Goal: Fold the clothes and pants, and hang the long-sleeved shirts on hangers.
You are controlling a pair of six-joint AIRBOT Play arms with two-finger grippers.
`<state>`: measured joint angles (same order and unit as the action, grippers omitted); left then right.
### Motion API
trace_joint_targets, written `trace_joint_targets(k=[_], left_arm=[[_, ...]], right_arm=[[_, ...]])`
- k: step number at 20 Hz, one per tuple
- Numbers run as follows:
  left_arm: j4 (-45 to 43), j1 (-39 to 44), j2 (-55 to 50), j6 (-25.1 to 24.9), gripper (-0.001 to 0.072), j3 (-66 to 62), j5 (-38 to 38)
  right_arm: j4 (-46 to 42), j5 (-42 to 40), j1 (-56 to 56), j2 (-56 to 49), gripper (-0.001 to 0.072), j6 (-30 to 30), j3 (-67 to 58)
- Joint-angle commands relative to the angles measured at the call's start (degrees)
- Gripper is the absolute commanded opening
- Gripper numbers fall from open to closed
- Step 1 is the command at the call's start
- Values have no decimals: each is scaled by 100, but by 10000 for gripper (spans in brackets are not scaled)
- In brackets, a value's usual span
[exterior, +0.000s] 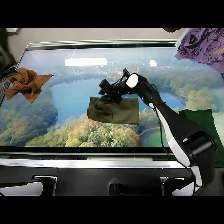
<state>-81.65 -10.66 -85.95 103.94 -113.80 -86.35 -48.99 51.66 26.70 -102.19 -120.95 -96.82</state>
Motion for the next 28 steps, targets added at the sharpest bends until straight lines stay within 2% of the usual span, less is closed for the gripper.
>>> trace_joint_targets(k=[1, 4, 7, 9, 11, 14, 17, 23, 26, 28], left_arm=[[-2, 11, 0, 17, 17, 35, -4], [0, 74, 0, 17, 16, 35, -7], [2, 120, 0, 17, 17, 35, -11], [0, 120, 0, 15, 17, 35, -26], [0, 109, 0, 15, 16, 35, -26], [-7, 96, 0, 13, 16, 35, -22], [-7, 98, 0, -2, 17, 35, -22], [-7, 98, 0, -2, 17, 35, 11], [-7, 98, -2, -2, 18, 35, 94], [-7, 98, -2, -2, 18, 35, 87]], right_arm=[[483, -184, 2, 48, 438, 942, -293], [214, 83, -13, 195, 439, 1108, -931], [-472, 973, -188, 243, 439, 984, -1786], [-479, 1617, -682, 267, 441, 966, -2116], [-175, 2055, -1504, 352, 486, 1325, -2114], [96, 2942, -2900, 350, 486, 1987, -1906], [203, 3532, -3860, 350, 482, 2887, -1012], [1165, 2857, -4072, 208, 477, 4531, 1624], [1753, 2518, -3956, -42, 476, 5145, 2240], [1897, 2472, -3875, -256, 476, 5333, 2326]])
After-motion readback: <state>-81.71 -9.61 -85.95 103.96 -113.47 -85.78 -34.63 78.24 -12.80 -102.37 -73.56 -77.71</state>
